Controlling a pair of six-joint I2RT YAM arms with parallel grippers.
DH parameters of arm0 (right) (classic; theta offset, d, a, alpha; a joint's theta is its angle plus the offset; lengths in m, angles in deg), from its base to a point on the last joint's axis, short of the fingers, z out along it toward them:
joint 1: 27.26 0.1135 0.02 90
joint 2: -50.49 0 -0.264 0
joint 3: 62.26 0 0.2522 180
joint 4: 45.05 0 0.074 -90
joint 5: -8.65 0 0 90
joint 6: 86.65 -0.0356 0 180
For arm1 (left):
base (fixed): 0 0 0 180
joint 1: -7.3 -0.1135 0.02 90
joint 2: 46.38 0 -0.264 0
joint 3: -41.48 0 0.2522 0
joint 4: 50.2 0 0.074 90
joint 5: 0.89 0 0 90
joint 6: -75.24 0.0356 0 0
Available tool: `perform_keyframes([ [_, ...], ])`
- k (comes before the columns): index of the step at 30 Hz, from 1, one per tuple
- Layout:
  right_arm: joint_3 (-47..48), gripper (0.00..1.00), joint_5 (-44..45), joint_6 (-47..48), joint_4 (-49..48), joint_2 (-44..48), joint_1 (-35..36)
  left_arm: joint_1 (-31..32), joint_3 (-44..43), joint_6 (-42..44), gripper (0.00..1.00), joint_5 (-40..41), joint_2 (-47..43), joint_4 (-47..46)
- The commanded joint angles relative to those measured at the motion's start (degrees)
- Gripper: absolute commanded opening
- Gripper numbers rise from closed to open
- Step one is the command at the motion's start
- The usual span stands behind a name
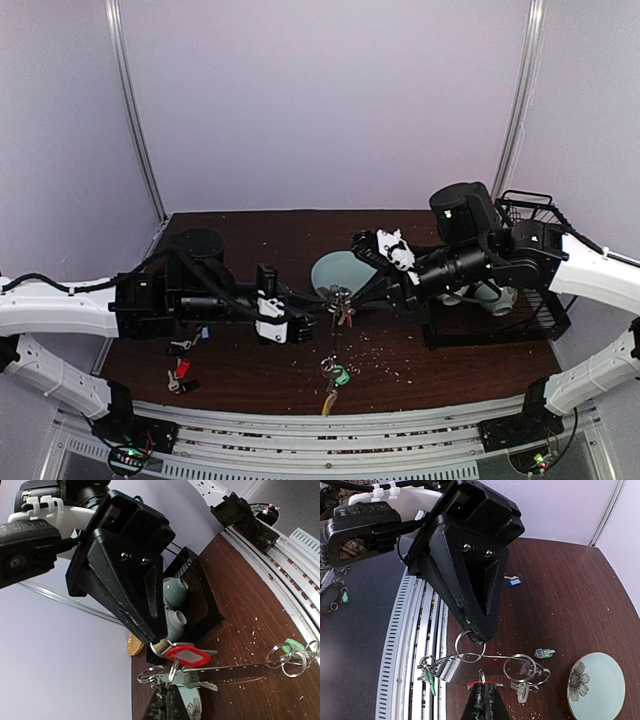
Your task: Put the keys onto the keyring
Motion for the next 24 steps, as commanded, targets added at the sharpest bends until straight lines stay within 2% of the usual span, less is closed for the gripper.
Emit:
perform_keyframes([
  [1, -0.8, 0.0, 1.9, 2.2, -0.5, 3.8, -0.2, 0.0, -2.7, -6.3, 0.0, -3.8, 0.3, -3.2],
  [7, -0.9, 0.0, 4.9, 5.9, 0.8, 6.7, -0.1, -2.6, -2.2, -15.6, 0.0, -10.6, 0.3, -4.1],
  [15, -0.6, 0.0, 9.9, 6.8, -0.2, 7.7, -0.2, -3.7, -2.9, -26.2, 0.0, -12.6, 2.4, -7.6],
  [20, -0.3, 0.0, 11.8, 9.2, 0.7, 7.8, -0.2, -5.9, -3.0, -33.5, 0.0, -18.3, 2.8, -10.4],
  [24, -0.8, 0.0, 16.5, 10.9, -0.3, 9.2, -0.2, -6.8, -3.1, -37.6, 0.0, -19.2, 3.1, -11.7],
])
